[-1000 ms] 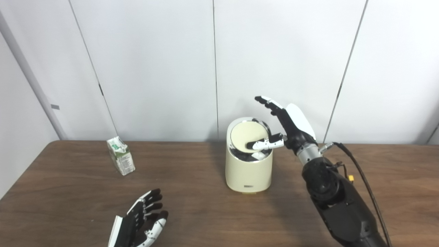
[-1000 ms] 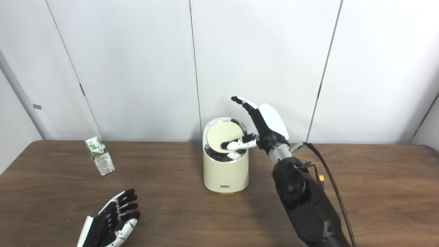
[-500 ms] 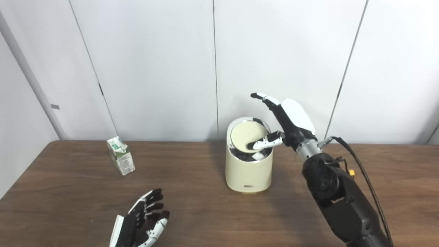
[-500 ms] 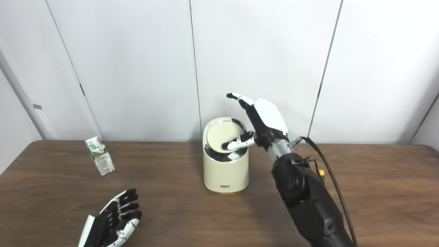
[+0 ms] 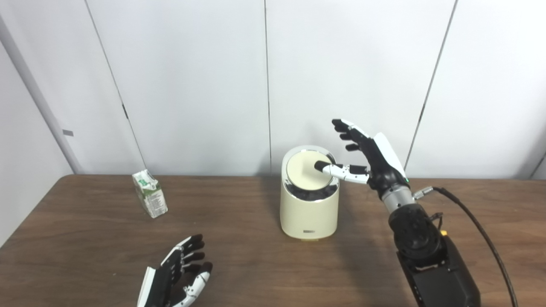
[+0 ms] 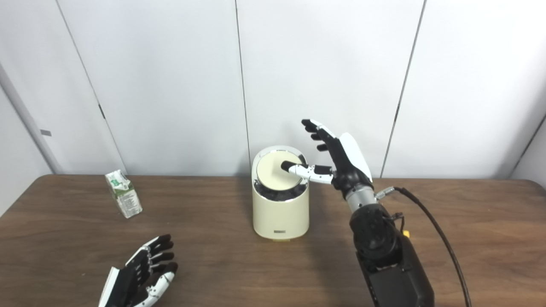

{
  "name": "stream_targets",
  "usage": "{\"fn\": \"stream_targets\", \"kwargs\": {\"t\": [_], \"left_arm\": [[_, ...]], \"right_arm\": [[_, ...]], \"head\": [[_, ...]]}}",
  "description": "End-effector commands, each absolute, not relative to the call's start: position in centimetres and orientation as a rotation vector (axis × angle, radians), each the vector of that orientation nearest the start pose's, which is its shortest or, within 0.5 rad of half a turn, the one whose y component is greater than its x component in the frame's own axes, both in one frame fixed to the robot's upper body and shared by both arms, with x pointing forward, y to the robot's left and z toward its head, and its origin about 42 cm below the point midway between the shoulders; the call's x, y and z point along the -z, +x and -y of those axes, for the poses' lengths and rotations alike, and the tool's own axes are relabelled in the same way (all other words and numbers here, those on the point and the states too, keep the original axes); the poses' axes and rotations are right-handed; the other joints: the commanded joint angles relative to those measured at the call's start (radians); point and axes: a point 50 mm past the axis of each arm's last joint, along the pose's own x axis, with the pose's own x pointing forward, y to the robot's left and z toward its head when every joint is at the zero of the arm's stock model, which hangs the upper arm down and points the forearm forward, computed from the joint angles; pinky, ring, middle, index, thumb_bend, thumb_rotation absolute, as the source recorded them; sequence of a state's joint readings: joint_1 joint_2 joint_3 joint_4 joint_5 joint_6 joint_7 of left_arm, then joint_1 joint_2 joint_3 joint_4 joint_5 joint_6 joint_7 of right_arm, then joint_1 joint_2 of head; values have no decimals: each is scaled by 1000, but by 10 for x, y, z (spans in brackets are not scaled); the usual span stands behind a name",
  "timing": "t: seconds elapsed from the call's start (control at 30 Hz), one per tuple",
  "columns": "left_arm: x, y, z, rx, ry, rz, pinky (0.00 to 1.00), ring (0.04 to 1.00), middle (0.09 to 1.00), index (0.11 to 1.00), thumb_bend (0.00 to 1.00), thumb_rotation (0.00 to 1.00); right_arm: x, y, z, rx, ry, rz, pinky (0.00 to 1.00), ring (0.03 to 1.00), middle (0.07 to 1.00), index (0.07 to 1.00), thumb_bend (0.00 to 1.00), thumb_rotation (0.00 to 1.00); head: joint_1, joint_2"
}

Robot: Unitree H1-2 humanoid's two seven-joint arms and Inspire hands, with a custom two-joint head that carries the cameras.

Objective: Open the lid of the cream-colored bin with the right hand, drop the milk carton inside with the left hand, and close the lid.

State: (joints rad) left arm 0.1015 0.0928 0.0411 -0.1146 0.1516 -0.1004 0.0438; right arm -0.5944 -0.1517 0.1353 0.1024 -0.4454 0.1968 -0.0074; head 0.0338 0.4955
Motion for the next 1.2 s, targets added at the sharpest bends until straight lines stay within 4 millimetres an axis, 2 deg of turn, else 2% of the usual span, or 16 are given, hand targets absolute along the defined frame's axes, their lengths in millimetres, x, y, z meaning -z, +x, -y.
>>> {"fn": "stream_targets", "kwargs": {"t": [0.0,0.23,0.43,0.6,0.73,0.87,1.17], "left_arm": [[-93,242,-253,-84,235,52,688,763,819,844,409,270],[-91,244,-256,-88,208,56,688,767,819,842,409,208],[-92,246,-259,-87,213,61,683,762,812,842,397,211],[-91,244,-260,-99,213,59,680,761,809,842,402,199],[-91,244,-259,-97,196,61,681,762,811,842,400,182],[-91,244,-258,-94,194,64,686,766,813,843,409,214],[-92,244,-255,-88,210,62,679,760,812,845,411,248]], "right_arm": [[-292,442,178,-25,-624,419,754,840,858,863,513,367],[-285,428,193,-9,-606,396,748,826,849,851,500,340],[-278,413,208,8,-563,355,787,852,857,859,529,373],[-280,412,207,5,-569,372,768,844,851,857,571,345],[-283,413,205,6,-580,390,752,840,848,854,648,341],[-285,415,201,15,-583,411,758,844,844,846,718,307],[-289,431,187,4,-618,430,759,861,861,849,771,222]], "head": [[-1,0],[-4,6],[-9,8],[-8,10],[-7,11],[-8,11],[-5,11]]}}
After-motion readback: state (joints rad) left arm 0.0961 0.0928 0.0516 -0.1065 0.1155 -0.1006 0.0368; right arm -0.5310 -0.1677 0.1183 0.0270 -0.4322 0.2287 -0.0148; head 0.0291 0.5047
